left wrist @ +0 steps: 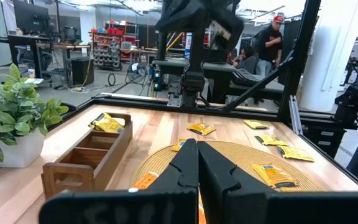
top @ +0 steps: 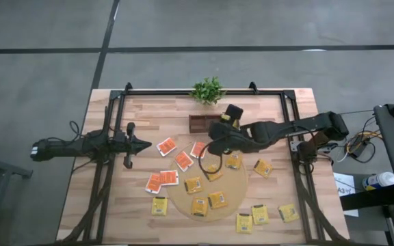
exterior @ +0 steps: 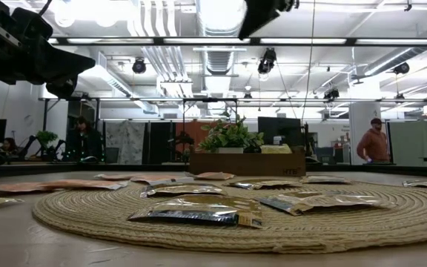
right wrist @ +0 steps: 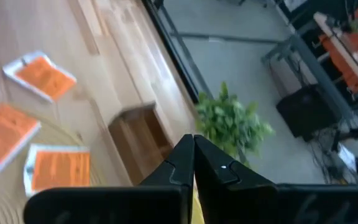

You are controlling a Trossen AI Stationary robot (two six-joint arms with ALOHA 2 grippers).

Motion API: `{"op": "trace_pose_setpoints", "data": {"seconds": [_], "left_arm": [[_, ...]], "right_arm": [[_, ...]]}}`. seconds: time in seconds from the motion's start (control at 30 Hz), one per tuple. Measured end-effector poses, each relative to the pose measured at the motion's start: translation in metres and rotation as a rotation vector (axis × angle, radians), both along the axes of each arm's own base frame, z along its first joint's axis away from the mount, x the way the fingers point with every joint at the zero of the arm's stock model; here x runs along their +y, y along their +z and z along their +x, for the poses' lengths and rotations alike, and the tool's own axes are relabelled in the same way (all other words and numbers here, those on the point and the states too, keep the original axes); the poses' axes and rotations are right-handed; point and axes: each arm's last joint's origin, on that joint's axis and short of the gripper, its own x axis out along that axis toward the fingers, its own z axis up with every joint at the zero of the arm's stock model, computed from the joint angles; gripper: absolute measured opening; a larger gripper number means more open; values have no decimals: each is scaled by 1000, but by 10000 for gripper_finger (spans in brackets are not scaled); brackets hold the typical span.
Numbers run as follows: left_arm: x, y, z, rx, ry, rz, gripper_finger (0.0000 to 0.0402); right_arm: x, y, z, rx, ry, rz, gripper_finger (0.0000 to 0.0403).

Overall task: Pick & Place Tea
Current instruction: Put the yellow tea bag into the right section of the wooden organizer

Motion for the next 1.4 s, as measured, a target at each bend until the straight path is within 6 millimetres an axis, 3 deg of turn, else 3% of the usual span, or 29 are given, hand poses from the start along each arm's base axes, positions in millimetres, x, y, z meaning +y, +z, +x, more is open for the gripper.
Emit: {"op": "trace_pose_setpoints", "data": {"seconds": [0.17,0.43,0.6,1.07,1.4], "left_arm": [[0,0,0,0,0,0,0],[0,0,0,0,0,0,0],[0,0,0,1,0,0,0],[0,0,0,1,0,0,0],[0,0,0,0,0,0,0]], "right_arm": [[2,-1,-15,19,-46,47,8],[35,-14,-26,41,38,117,8],[59,-23,-26,67,152,310,8],[112,-40,-38,313,706,553,8],[133,-62,-81,336,894,507,8]]}}
